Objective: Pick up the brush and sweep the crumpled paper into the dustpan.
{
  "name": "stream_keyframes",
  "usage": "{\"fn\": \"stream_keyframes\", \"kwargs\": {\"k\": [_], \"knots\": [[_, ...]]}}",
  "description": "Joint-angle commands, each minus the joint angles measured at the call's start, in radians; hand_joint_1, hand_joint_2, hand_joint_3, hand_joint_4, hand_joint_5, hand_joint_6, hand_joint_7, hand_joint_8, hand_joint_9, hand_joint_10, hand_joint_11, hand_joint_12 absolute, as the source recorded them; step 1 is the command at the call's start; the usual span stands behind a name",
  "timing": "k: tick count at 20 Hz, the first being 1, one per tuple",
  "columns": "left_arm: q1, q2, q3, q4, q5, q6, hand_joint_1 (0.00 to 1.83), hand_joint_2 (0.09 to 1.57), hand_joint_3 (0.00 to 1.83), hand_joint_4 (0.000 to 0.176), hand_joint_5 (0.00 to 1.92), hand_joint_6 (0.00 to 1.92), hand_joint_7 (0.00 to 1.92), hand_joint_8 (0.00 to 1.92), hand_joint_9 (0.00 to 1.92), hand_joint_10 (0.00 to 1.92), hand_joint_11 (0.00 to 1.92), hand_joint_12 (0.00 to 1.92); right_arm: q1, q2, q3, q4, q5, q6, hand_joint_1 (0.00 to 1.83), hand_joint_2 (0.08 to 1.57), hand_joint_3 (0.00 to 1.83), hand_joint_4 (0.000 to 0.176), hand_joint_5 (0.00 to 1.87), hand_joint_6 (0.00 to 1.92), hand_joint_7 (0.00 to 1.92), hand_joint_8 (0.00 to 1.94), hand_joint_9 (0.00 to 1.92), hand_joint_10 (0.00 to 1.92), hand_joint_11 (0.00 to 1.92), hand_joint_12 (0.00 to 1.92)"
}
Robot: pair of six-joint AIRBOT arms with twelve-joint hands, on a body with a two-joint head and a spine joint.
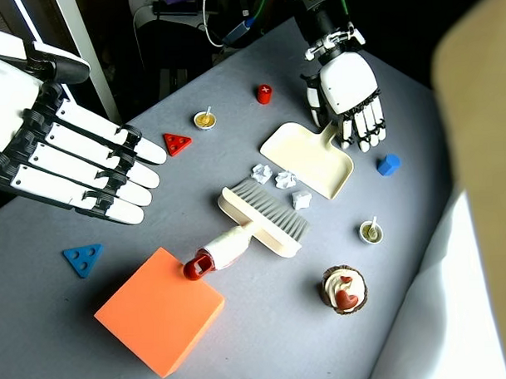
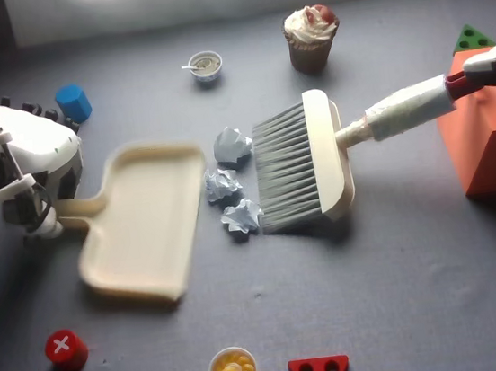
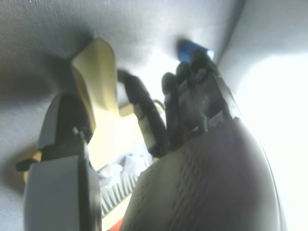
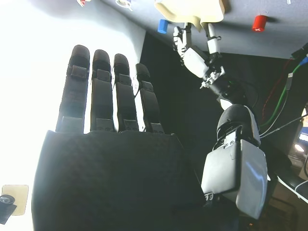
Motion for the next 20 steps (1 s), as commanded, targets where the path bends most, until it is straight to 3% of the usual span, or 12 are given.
{"fn": "stream_keyframes", "kwargs": {"k": [1,13,16,17,20], "knots": [[0.002,0.003,0.003,0.018,0.029,0.004,1.17,1.08,0.0,0.0,1.06,0.84,0.37,0.0,0.31,0.0,0.32,0.06,0.008,0.004,-0.003,-0.011,-0.101,0.001,0.0,0.98,0.0,0.0,0.18,0.01,0.21,0.01,0.2,0.01,0.21,0.01],[-0.031,-0.01,0.021,0.032,0.032,0.025,1.17,1.08,0.0,0.0,1.07,0.83,0.4,0.0,0.33,0.0,0.34,0.06,0.006,0.003,-0.005,-0.027,-0.133,-0.03,0.0,0.98,0.0,0.0,0.18,0.01,0.22,0.01,0.22,0.01,0.23,0.01],[-0.047,-0.021,0.035,0.033,0.032,0.029,1.17,1.08,0.0,0.0,1.07,0.83,0.42,0.01,0.34,0.0,0.31,0.05,-0.01,-0.01,-0.015,-0.028,-0.24,-0.14,0.0,0.97,0.0,0.0,0.18,0.0,0.22,0.01,0.22,0.01,0.23,0.01],[-0.051,-0.023,0.038,0.033,0.032,0.031,1.18,1.06,0.0,0.0,1.12,0.74,0.44,0.01,0.37,0.01,0.35,0.06,-0.018,-0.017,-0.018,-0.027,-0.269,-0.171,0.0,0.97,0.0,0.0,0.17,0.0,0.22,0.0,0.22,0.0,0.22,0.0],[-0.055,-0.03,0.051,0.024,0.031,0.036,1.18,1.07,0.0,0.0,1.09,0.79,0.42,0.0,0.34,0.0,0.31,0.04,-0.056,-0.05,-0.043,-0.002,-0.383,-0.351,0.0,0.97,0.0,0.0,0.17,0.0,0.22,0.0,0.22,0.0,0.22,0.01]]}}
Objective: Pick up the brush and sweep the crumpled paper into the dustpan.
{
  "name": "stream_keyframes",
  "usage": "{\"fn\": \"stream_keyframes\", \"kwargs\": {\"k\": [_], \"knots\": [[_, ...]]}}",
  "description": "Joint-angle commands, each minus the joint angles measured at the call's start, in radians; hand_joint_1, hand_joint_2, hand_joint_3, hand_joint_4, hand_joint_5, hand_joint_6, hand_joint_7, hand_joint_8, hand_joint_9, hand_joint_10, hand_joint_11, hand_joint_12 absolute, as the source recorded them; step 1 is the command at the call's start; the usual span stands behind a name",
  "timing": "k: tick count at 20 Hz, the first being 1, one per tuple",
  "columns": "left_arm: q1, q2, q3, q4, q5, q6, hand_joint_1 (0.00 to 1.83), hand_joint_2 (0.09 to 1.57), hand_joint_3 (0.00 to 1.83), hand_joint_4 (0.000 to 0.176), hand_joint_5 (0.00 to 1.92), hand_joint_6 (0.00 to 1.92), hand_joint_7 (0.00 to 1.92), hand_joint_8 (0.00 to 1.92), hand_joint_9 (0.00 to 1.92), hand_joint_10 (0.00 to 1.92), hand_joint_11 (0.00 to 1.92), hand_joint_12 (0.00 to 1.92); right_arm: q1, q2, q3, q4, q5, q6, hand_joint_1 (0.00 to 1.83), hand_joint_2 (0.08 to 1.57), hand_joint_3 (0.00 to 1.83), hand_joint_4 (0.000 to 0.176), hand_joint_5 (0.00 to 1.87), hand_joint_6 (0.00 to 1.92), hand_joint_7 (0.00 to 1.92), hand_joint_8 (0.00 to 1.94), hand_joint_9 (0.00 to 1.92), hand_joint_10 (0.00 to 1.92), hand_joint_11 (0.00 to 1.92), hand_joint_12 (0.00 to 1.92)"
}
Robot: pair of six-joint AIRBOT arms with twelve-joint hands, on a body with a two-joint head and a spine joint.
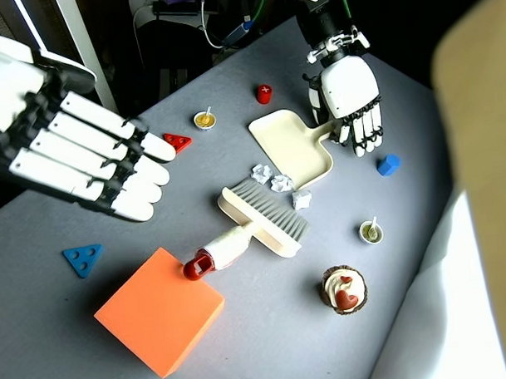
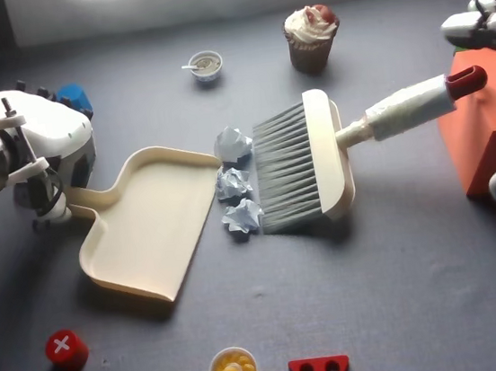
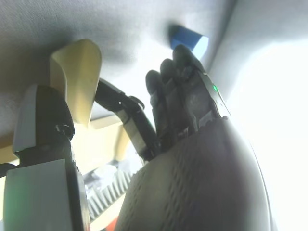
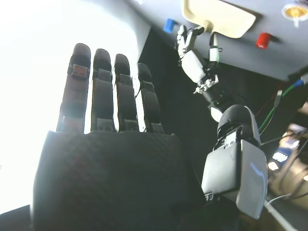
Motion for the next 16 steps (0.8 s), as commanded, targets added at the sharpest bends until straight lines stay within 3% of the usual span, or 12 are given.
{"fn": "stream_keyframes", "kwargs": {"k": [1,5,7,11,16], "knots": [[-0.008,0.008,0.008,0.024,0.057,0.016,1.17,1.07,0.0,0.0,1.07,0.82,0.4,0.0,0.32,0.0,0.29,0.04,0.005,-0.004,-0.009,0.018,-0.189,-0.063,0.0,0.98,0.0,0.0,0.15,0.0,0.21,0.0,0.21,0.0,0.21,0.0],[-0.017,0.013,0.032,0.018,0.051,0.032,1.18,1.07,0.0,0.0,1.08,0.8,0.39,0.0,0.32,0.0,0.3,0.04,-0.005,-0.082,-0.012,0.237,-0.404,-0.336,0.0,0.99,0.01,0.0,0.11,0.0,0.17,0.0,0.18,0.0,0.2,0.0],[-0.039,0.011,0.043,-0.064,0.047,0.142,1.18,1.07,0.0,0.0,1.09,0.8,0.39,0.0,0.32,0.0,0.32,0.04,-0.018,-0.122,0.003,0.292,-0.472,-0.41,0.11,0.98,0.0,0.0,0.14,0.01,0.19,0.01,0.2,0.01,0.21,0.01],[-0.071,-0.009,0.069,-0.053,0.048,0.152,1.17,1.07,0.0,0.0,1.08,0.81,0.38,0.0,0.3,0.0,0.32,0.04,-0.088,-0.202,0.062,0.255,-0.57,-0.487,0.29,0.97,0.0,0.0,0.09,0.0,0.15,0.0,0.16,0.0,0.19,0.0],[-0.092,-0.035,0.086,-0.054,0.058,0.148,1.17,1.07,0.0,0.0,1.08,0.81,0.39,0.0,0.32,0.01,0.32,0.04,-0.183,-0.299,0.146,0.222,-0.617,-0.497,0.55,0.89,0.0,0.0,0.12,0.0,0.17,0.0,0.18,0.0,0.22,0.01]]}}
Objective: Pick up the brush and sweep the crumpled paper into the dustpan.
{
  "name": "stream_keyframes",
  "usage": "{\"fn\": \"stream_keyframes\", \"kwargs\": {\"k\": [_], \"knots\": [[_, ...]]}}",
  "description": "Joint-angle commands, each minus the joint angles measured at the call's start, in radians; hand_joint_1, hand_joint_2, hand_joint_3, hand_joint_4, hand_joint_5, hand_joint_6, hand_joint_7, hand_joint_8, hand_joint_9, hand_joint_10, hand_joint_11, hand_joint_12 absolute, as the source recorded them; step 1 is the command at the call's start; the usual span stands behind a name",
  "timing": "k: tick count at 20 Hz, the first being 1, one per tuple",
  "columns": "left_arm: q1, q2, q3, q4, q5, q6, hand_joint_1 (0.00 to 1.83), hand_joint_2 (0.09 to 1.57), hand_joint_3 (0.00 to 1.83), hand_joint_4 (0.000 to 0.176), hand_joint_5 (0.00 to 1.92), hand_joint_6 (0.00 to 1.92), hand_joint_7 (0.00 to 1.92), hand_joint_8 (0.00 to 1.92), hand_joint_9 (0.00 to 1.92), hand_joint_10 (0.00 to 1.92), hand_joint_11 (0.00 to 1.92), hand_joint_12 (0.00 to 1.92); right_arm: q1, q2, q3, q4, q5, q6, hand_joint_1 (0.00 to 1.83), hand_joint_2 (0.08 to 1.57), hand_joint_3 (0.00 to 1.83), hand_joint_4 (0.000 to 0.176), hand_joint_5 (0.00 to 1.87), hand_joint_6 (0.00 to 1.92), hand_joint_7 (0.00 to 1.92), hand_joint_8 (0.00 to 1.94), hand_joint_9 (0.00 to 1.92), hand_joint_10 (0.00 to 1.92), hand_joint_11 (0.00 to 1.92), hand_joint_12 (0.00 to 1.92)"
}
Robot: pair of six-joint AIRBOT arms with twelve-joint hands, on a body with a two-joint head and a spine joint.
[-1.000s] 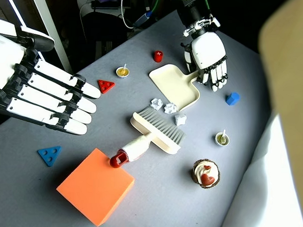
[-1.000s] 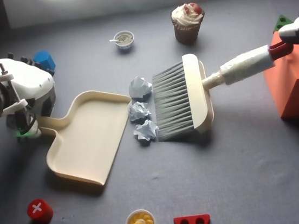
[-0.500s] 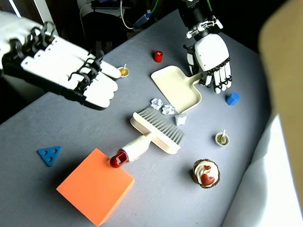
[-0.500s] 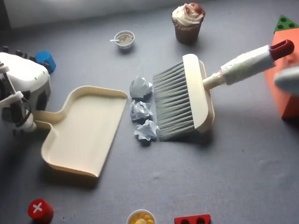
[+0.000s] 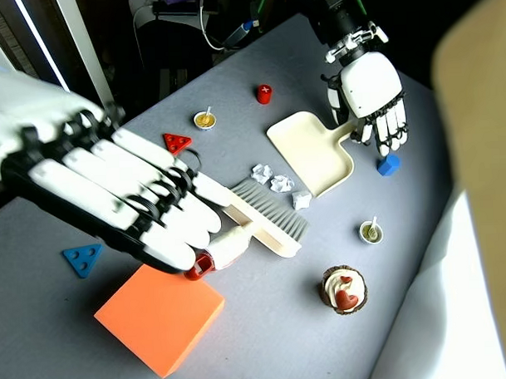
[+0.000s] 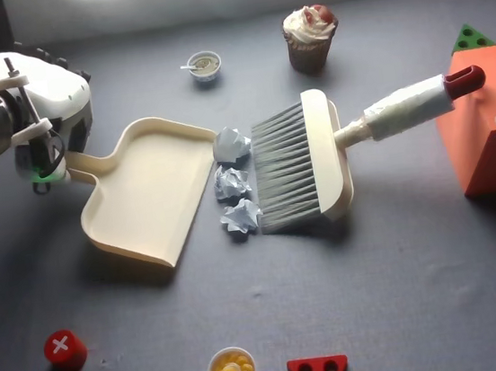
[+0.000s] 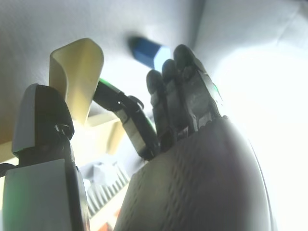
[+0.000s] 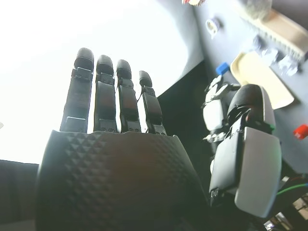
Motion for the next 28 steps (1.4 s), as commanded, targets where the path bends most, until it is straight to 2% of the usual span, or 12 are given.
{"fn": "stream_keyframes", "kwargs": {"k": [1,2,5,8,11,12,16,17,19,28], "knots": [[-0.012,0.009,0.011,0.035,0.059,-0.003,1.16,1.07,0.0,0.0,1.08,0.81,0.39,0.0,0.32,0.01,0.32,0.04,-0.015,-0.01,0.011,-0.054,-0.098,-0.008,0.59,0.89,0.0,0.0,0.11,0.0,0.16,0.0,0.17,0.0,0.2,0.0],[-0.012,0.008,0.013,0.036,0.06,-0.008,1.17,1.07,0.0,0.0,1.09,0.78,0.38,0.0,0.32,0.0,0.31,0.04,-0.031,-0.023,0.015,-0.058,-0.106,-0.015,0.7,0.87,0.0,0.0,0.09,0.0,0.14,0.0,0.16,0.0,0.2,0.0],[-0.012,0.006,0.019,0.05,0.062,-0.044,1.16,1.07,0.0,0.0,1.08,0.82,0.38,0.0,0.31,0.0,0.32,0.04,-0.066,-0.065,0.021,-0.079,-0.136,-0.038,0.87,0.88,0.0,0.0,0.07,0.0,0.1,0.0,0.12,0.0,0.18,0.0],[-0.01,0.0,0.039,0.106,0.062,-0.112,1.16,1.09,0.0,0.0,1.05,0.87,0.36,0.0,0.3,0.0,0.32,0.04,-0.071,-0.111,0.038,-0.071,-0.161,-0.049,1.07,0.9,0.0,0.0,0.12,0.02,0.12,0.01,0.12,0.0,0.16,0.01],[-0.01,-0.011,0.062,0.129,0.064,-0.146,1.15,1.09,0.0,0.0,1.04,0.87,0.35,0.0,0.3,0.0,0.31,0.03,-0.071,-0.152,0.073,-0.038,-0.173,-0.066,1.07,0.95,0.02,0.0,0.09,0.0,0.09,0.0,0.08,0.0,0.12,0.0],[-0.01,-0.016,0.069,0.138,0.064,-0.153,1.16,1.08,0.0,0.0,1.06,0.85,0.39,0.01,0.33,0.01,0.33,0.04,-0.071,-0.169,0.088,-0.031,-0.18,-0.066,1.09,1.02,0.01,0.0,0.13,0.01,0.12,0.01,0.11,0.01,0.14,0.01],[-0.006,-0.044,0.098,0.197,0.064,-0.212,1.15,1.08,0.0,0.0,1.06,0.84,0.36,0.0,0.31,0.0,0.32,0.03,-0.064,-0.227,0.125,0.019,-0.217,-0.09,1.11,1.03,0.01,0.0,0.14,0.0,0.12,0.0,0.1,0.0,0.14,0.01],[-0.006,-0.054,0.109,0.215,0.064,-0.231,1.18,1.06,0.0,0.0,1.11,0.76,0.38,0.0,0.33,0.0,0.34,0.04,-0.057,-0.24,0.125,0.062,-0.223,-0.115,1.1,1.06,0.01,0.0,0.12,0.0,0.11,0.0,0.08,0.0,0.11,0.0],[-0.006,-0.071,0.127,0.248,0.064,-0.261,1.18,1.06,0.0,0.0,1.11,0.75,0.39,0.0,0.32,0.0,0.32,0.03,-0.046,-0.253,0.113,0.077,-0.234,-0.125,1.11,1.05,0.01,0.0,0.11,0.0,0.1,0.0,0.08,0.0,0.11,0.0],[-0.006,-0.09,0.151,0.383,0.07,-0.389,1.17,1.08,0.0,0.0,1.07,0.83,0.38,0.0,0.33,0.0,0.33,0.03,-0.006,-0.252,0.052,0.111,-0.248,-0.173,1.08,1.04,0.0,0.0,0.12,0.01,0.09,0.0,0.08,0.0,0.12,0.01]]}}
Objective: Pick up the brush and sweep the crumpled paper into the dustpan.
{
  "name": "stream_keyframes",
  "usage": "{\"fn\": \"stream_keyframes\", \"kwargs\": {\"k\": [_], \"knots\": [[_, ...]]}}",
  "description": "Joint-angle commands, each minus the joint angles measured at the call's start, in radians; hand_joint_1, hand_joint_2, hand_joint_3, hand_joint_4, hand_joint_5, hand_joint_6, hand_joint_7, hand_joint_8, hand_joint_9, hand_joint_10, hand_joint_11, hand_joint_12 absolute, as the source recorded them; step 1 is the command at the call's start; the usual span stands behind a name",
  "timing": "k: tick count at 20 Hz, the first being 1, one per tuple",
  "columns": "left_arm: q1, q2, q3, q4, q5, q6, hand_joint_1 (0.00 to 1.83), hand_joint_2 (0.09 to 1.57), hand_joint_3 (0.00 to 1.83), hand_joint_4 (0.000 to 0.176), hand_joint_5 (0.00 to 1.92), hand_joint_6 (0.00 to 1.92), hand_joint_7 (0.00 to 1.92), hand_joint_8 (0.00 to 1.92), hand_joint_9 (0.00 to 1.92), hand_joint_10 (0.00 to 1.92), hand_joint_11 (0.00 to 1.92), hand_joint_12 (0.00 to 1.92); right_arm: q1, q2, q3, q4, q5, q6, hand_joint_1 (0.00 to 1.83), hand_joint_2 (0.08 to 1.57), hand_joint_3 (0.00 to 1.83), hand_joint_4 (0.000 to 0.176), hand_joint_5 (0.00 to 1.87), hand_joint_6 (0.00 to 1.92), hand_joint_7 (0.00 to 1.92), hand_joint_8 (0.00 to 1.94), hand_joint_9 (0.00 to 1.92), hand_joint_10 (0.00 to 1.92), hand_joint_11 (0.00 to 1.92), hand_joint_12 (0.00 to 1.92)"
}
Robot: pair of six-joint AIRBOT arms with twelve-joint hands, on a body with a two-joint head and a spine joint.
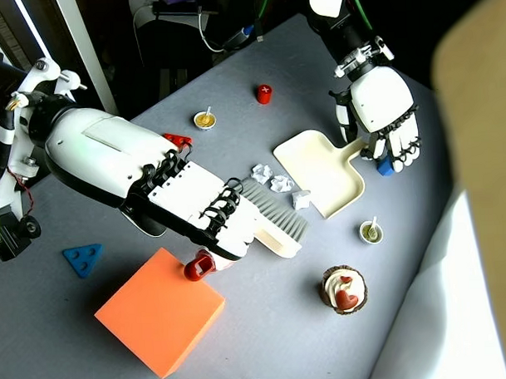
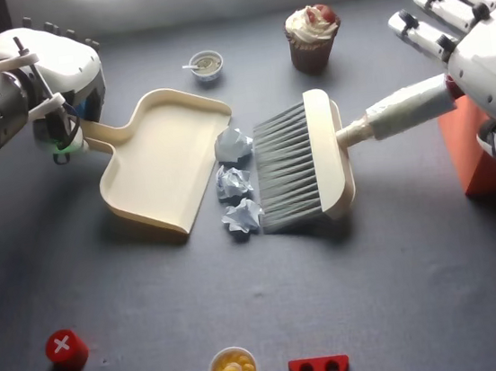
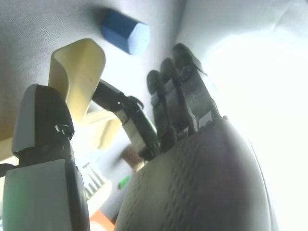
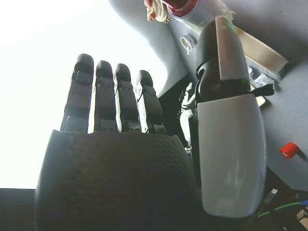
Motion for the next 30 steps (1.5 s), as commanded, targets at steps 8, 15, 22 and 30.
{"fn": "stream_keyframes", "kwargs": {"k": [8,15,22,30], "knots": [[-0.014,-0.007,0.024,0.06,0.076,-0.018,1.17,1.07,0.0,0.0,1.08,0.81,0.36,0.0,0.3,0.0,0.32,0.03,0.004,-0.027,0.047,0.0,-0.033,-0.046,1.03,1.04,0.0,0.0,0.09,0.0,0.03,0.0,0.05,0.0,0.12,0.0],[-0.014,-0.011,0.022,0.06,0.076,-0.027,1.17,1.07,0.0,0.0,1.08,0.81,0.37,0.0,0.32,0.0,0.32,0.03,0.014,-0.142,0.11,0.012,-0.096,-0.055,1.04,1.02,0.0,0.0,0.12,0.01,0.05,0.0,0.06,0.0,0.12,0.01],[-0.014,-0.012,0.021,0.06,0.075,-0.031,1.18,1.07,0.0,0.0,1.09,0.79,0.37,0.0,0.32,0.0,0.33,0.03,0.005,-0.254,0.181,-0.02,-0.193,-0.062,1.04,1.03,0.0,0.0,0.08,0.0,0.05,0.0,0.05,0.0,0.09,0.0],[-0.014,-0.015,0.027,0.06,0.075,-0.039,1.17,1.07,0.0,0.0,1.08,0.81,0.37,0.0,0.32,0.0,0.31,0.02,-0.024,-0.323,0.25,-0.046,-0.232,-0.065,0.98,1.02,0.0,0.0,0.06,0.0,0.05,0.0,0.06,0.0,0.11,0.01]]}}
